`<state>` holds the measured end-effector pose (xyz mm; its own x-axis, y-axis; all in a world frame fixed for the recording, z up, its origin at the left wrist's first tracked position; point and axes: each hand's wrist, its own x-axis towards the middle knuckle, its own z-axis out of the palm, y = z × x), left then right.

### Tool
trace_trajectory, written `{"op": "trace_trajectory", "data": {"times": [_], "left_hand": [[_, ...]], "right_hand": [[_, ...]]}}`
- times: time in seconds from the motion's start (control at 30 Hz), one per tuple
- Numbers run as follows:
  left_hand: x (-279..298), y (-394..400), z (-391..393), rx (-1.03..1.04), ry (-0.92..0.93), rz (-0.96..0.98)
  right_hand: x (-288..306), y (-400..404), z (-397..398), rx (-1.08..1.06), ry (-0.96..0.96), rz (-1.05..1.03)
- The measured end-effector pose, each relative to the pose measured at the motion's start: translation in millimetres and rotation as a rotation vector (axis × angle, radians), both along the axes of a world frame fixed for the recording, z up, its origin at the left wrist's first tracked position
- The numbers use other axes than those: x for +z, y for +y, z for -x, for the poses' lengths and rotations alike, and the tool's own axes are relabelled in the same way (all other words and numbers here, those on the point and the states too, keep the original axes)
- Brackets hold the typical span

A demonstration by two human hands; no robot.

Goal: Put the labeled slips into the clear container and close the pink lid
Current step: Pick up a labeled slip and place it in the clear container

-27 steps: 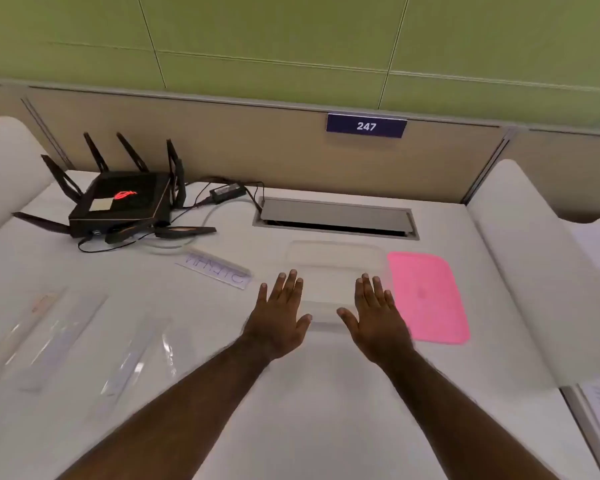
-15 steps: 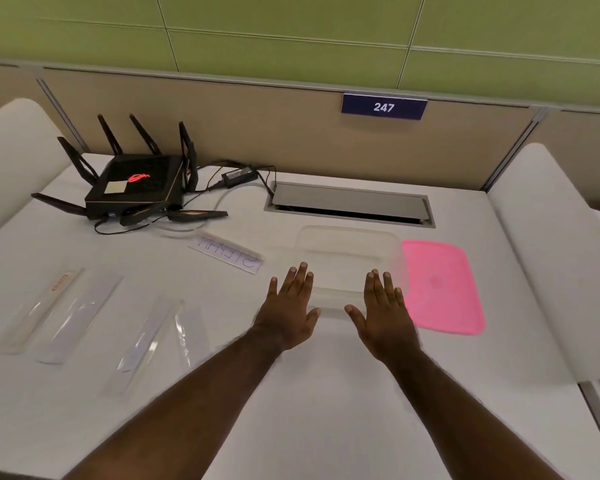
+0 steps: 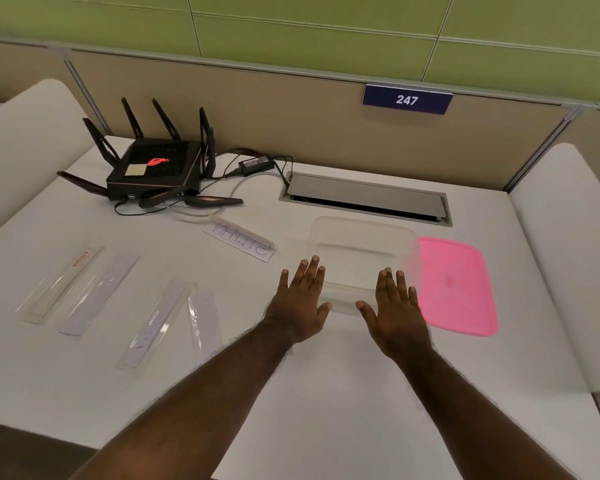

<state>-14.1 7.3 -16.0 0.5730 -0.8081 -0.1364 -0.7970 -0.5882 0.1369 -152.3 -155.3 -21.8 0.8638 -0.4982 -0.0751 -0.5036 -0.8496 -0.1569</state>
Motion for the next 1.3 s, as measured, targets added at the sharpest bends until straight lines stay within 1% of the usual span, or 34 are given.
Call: {"op": "trace_trajectory", "data": {"times": [0.13,0.27,0.4,0.53,0.7,0.83,0.9,0.97,1.0,1.1,1.13,1.2,1.3], "left_hand": [[2,3,0,0.012,0.025,0.029],[10,14,-13,0.048,0.027,0.071],[16,43,-36,0.162,0.053,0.130],[10,91,-61,0.313,0.077,0.124],[-3,156,-70,0.548,0.124,0.112],[-9,189,-53,0.763,0.200,0.261],[-8,196,-42,0.809,0.232,0.321],[-11,200,-34,0.834,0.315,0.341],[-13,199,-32,0.864,0.398,0.355],[-11,193,-29,1.012,0.787,0.449],[-10,190,-27,1.033,0.884,0.478],[-4,185,-22,0.990,0.935,0.470],[-2,182,-20,0.957,0.939,0.519]], "right_hand": [[8,1,-5,0.037,-0.005,0.038],[21,21,-23,0.107,-0.054,0.033],[28,64,-52,0.220,-0.096,-0.010],[25,118,-84,0.344,-0.117,-0.083],[8,176,-114,0.481,-0.027,-0.215],[-7,208,-127,0.581,0.087,-0.318],[-11,216,-130,0.599,0.133,-0.351],[-11,221,-131,0.586,0.182,-0.379],[-10,223,-132,0.571,0.202,-0.397],[-10,225,-134,0.541,0.237,-0.437],[-12,226,-135,0.543,0.240,-0.436],[-16,226,-136,0.541,0.244,-0.434],[-20,225,-137,0.553,0.257,-0.439]]}}
